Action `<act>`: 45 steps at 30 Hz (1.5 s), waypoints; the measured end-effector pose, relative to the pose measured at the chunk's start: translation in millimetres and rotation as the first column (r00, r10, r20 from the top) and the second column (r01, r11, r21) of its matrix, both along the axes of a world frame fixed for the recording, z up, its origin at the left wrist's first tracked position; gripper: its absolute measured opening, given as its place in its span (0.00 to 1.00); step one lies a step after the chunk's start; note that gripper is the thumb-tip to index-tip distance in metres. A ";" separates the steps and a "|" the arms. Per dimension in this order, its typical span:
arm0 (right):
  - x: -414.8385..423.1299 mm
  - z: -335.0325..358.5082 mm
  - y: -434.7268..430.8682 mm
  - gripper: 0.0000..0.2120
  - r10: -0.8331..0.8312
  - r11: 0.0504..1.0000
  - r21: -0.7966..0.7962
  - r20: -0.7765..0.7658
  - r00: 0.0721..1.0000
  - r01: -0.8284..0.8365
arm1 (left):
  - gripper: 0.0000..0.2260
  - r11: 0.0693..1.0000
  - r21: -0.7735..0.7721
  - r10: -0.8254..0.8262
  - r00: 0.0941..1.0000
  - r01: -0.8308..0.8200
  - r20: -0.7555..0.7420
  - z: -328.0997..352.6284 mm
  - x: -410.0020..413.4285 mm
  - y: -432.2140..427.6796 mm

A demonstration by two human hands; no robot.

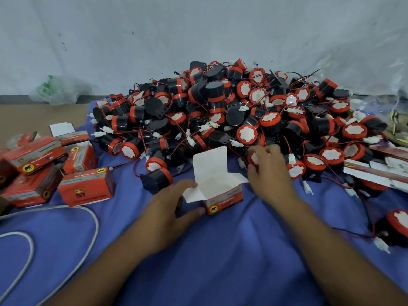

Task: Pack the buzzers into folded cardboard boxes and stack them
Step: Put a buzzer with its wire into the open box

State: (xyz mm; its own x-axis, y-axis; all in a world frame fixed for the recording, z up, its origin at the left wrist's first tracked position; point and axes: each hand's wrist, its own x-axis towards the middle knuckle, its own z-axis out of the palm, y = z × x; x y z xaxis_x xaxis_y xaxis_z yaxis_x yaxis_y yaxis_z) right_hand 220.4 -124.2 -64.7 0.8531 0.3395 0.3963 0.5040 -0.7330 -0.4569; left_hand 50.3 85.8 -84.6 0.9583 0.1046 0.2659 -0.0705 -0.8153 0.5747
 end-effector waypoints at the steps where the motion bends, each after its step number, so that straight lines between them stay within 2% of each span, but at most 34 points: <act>1: 7.0 0.2 -1.8 0.19 -0.036 0.995 -0.092 0.029 0.999 0.038 | 0.26 1.000 0.029 -0.008 1.000 0.008 0.025 -0.9 0.6 -0.8; 4: 11.8 -2.8 -1.9 0.23 -0.077 0.981 -0.176 0.046 0.996 0.084 | 0.23 0.999 0.031 -0.045 0.997 0.043 0.056 -1.5 2.0 -6.1; 6: 9.1 -7.1 3.2 0.24 -0.087 0.985 -0.147 0.034 0.996 0.091 | 0.25 0.998 0.001 -0.064 0.996 0.064 0.056 -1.0 2.6 -9.4; 8: 7.2 -7.9 5.8 0.20 -0.109 0.991 -0.081 0.012 0.994 0.110 | 0.27 0.998 -0.011 -0.067 0.995 0.068 0.068 -1.2 4.2 -13.5; 11: 9.0 -6.1 4.5 0.18 -0.094 0.993 -0.068 0.038 0.995 0.097 | 0.25 0.998 -0.003 -0.058 0.990 0.059 0.128 0.4 7.9 -19.8; 14: 9.2 -6.0 0.1 0.24 -0.145 0.986 -0.070 0.058 0.988 0.149 | 0.23 0.995 -0.003 -0.103 0.985 0.104 0.140 0.7 11.2 -22.7; 17: 7.6 -6.1 -5.1 0.28 -0.176 0.968 -0.176 0.037 0.984 0.180 | 0.19 0.992 0.007 -0.127 0.983 0.128 0.133 -1.9 13.5 -21.9; 19: 7.7 -3.5 -7.2 0.25 -0.151 0.982 -0.112 0.030 0.988 0.154 | 0.17 0.994 -0.004 -0.103 0.977 0.106 0.185 -2.6 13.0 -20.6; 22: 5.9 4.2 -7.7 0.22 -0.120 0.979 0.171 0.038 0.992 0.112 | 0.14 0.998 -0.044 -0.029 0.962 0.042 0.270 -0.3 11.1 -17.1; 24: 1.5 16.5 -6.9 0.21 -0.089 0.864 0.487 -0.103 0.991 0.129 | 0.13 0.998 -0.052 -0.009 0.953 0.026 0.302 2.6 10.0 -14.4; 26: -5.5 34.0 -7.7 0.20 0.179 0.558 0.824 -0.231 0.956 0.095 | 0.12 0.998 -0.056 -0.001 0.949 0.020 0.314 5.3 9.6 -11.3; 27: -6.8 40.7 -10.8 0.19 0.311 0.403 0.913 -0.208 0.927 0.069 | 0.13 0.997 -0.069 0.000 0.952 0.023 0.307 6.2 9.0 -9.8; 28: -7.7 46.2 -15.0 0.17 0.421 0.288 0.957 -0.153 0.894 0.028 | 0.14 0.996 -0.085 -0.002 0.956 0.029 0.294 6.7 8.4 -8.2; 29: -9.4 50.6 -18.2 0.15 0.519 0.211 0.977 -0.096 0.849 -0.019 | 0.16 0.995 -0.096 -0.010 0.961 0.038 0.276 6.3 7.7 -6.9; 31: -16.0 55.8 -20.5 0.12 0.688 0.152 0.980 -0.010 0.726 -0.130 | 0.18 0.991 -0.116 -0.033 0.974 0.060 0.226 3.9 5.9 -4.6; 33: -23.4 54.4 -19.1 0.16 0.795 0.204 0.941 0.001 0.607 -0.269 | 0.20 0.986 -0.149 -0.042 0.983 0.070 0.180 1.8 4.3 -3.9; 34: -26.9 52.8 -17.8 0.19 0.818 0.280 0.889 -0.023 0.575 -0.363 | 0.20 0.983 -0.170 -0.040 0.984 0.070 0.172 1.9 4.1 -3.9; 36: -32.6 47.5 -13.7 0.25 0.800 0.504 0.650 -0.103 0.591 -0.569 | 0.21 0.974 -0.216 -0.036 0.985 0.073 0.170 3.4 4.2 -4.2; 38: -36.1 43.3 -9.7 0.26 0.745 0.643 0.398 -0.129 0.654 -0.654 | 0.21 0.958 -0.266 -0.056 0.983 0.102 0.176 6.8 4.4 -4.7; 43: -40.7 41.6 0.9 0.22 0.680 0.731 0.121 -0.044 0.732 -0.672 | 0.18 0.939 -0.324 -0.062 0.983 0.117 0.175 10.2 4.5 -6.2; 45: -44.2 34.9 6.1 0.21 0.661 0.749 0.067 -0.007 0.750 -0.659 | 0.16 0.927 -0.358 -0.053 0.985 0.109 0.162 9.7 4.0 -6.5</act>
State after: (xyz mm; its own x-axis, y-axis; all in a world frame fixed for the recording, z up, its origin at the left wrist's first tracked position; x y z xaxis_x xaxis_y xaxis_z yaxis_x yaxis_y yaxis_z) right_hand 176.2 -118.0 -29.8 0.4362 0.8001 0.4118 0.8384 -0.1952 -0.5089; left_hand 54.3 79.4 -74.9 0.9208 0.1449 0.3622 -0.2333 -0.5395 0.8090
